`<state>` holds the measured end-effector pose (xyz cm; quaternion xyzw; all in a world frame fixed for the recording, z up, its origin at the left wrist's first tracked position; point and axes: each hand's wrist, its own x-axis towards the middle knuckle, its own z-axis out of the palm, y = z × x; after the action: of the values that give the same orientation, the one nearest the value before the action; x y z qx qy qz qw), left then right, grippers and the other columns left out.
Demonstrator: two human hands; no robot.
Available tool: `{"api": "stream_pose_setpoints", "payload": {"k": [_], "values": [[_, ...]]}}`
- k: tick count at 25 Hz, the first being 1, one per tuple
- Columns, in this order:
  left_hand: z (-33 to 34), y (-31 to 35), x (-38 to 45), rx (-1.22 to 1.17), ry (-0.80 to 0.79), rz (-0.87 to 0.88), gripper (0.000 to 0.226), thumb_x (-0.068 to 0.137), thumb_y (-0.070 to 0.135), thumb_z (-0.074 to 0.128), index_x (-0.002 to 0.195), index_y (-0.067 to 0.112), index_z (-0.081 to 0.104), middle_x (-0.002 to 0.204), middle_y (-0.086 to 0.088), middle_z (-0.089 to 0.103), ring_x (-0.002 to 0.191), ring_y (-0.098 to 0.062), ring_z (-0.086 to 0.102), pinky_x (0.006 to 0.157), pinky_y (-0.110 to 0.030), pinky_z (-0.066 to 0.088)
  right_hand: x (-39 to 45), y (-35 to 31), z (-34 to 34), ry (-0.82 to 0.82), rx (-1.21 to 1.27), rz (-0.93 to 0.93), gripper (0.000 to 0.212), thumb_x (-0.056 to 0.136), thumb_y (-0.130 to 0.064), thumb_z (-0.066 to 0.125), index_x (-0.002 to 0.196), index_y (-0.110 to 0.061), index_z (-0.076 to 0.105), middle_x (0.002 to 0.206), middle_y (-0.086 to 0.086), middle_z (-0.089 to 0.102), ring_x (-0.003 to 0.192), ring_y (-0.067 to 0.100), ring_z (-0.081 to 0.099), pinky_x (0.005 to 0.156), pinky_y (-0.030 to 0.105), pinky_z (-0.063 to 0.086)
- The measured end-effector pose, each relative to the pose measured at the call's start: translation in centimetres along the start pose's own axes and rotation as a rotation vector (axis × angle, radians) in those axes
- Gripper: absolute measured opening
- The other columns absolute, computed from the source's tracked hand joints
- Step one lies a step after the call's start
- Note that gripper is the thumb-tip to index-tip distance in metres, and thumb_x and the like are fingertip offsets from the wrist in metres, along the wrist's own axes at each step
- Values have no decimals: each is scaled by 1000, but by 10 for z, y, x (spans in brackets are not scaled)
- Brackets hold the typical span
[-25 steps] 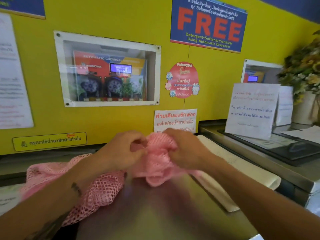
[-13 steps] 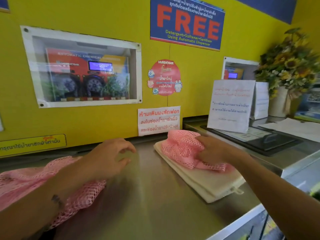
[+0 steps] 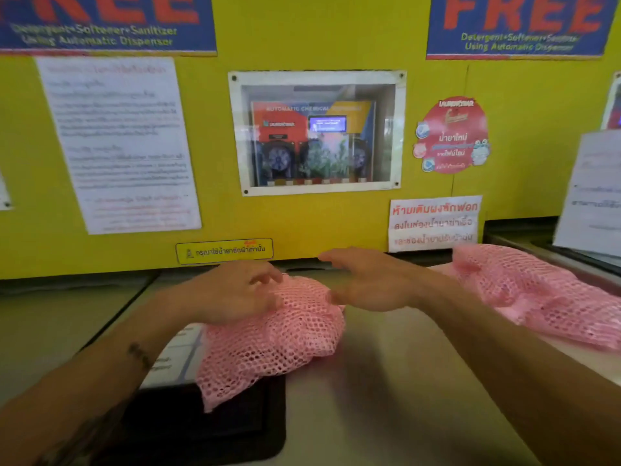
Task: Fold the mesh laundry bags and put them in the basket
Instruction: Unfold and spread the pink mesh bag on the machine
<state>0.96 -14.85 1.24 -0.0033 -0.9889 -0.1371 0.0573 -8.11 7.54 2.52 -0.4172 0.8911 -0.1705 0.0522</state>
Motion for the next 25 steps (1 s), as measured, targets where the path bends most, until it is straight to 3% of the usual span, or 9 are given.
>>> {"api": "stream_pose_setpoints", "payload": {"k": [3,5,8,12,14,17,19,22,25], "values": [[10,-28,-16,87,-219,-140,99,70,74,60,151,38,17,158,2,23,142,-21,30,116,-40,27,35,-20,30,-82,25,9,81,89,-34,61,156,-23,16,162,-3,23,146,19,28,113,31,27],[19,-38,-20,35,-198,-143,103,73,64,66,153,38,7,162,-1,17,145,-22,26,118,-39,25,49,-26,48,-65,-32,-9,75,88,-33,63,153,-23,26,157,1,36,139,21,38,108,31,33],[17,-50,-14,28,-7,-121,91,82,24,70,153,35,14,159,-2,26,143,-23,30,116,-37,28,54,-22,51,69,61,-14,48,83,-32,70,128,-24,56,125,-4,60,109,15,57,86,26,42],[13,-63,-2,69,262,-120,78,76,4,63,145,28,35,139,-3,42,127,-26,45,104,-43,43,50,4,33,419,250,14,5,86,-20,69,86,-17,65,71,-6,58,65,10,52,60,30,39],[12,-70,2,34,430,-115,65,78,1,59,137,25,46,129,-5,48,109,-25,54,90,-42,50,47,20,25,555,385,121,5,89,-18,63,87,-13,64,76,6,64,73,25,64,66,43,53],[12,-80,3,-33,543,-90,53,83,-1,54,130,23,54,117,-2,60,94,-15,57,80,-34,49,43,41,23,420,572,311,19,92,-20,59,110,-14,58,102,11,66,90,28,66,75,43,58],[20,-77,-1,-106,432,-49,49,89,15,58,135,29,49,117,7,61,103,-15,61,85,-31,48,44,49,29,332,477,351,45,89,-31,62,131,-24,46,117,2,59,102,23,60,88,41,51],[41,-68,-3,-105,98,-9,72,87,47,59,149,42,22,147,5,45,131,-20,46,108,-34,36,46,40,40,243,335,192,67,81,-39,67,142,-31,41,134,-9,55,121,17,54,104,44,42],[41,-68,-1,-79,218,27,64,88,25,57,142,49,33,144,5,51,127,-19,49,109,-42,39,40,27,37,32,479,47,50,86,-25,71,133,-28,57,126,-9,67,116,16,63,103,41,45]]}}
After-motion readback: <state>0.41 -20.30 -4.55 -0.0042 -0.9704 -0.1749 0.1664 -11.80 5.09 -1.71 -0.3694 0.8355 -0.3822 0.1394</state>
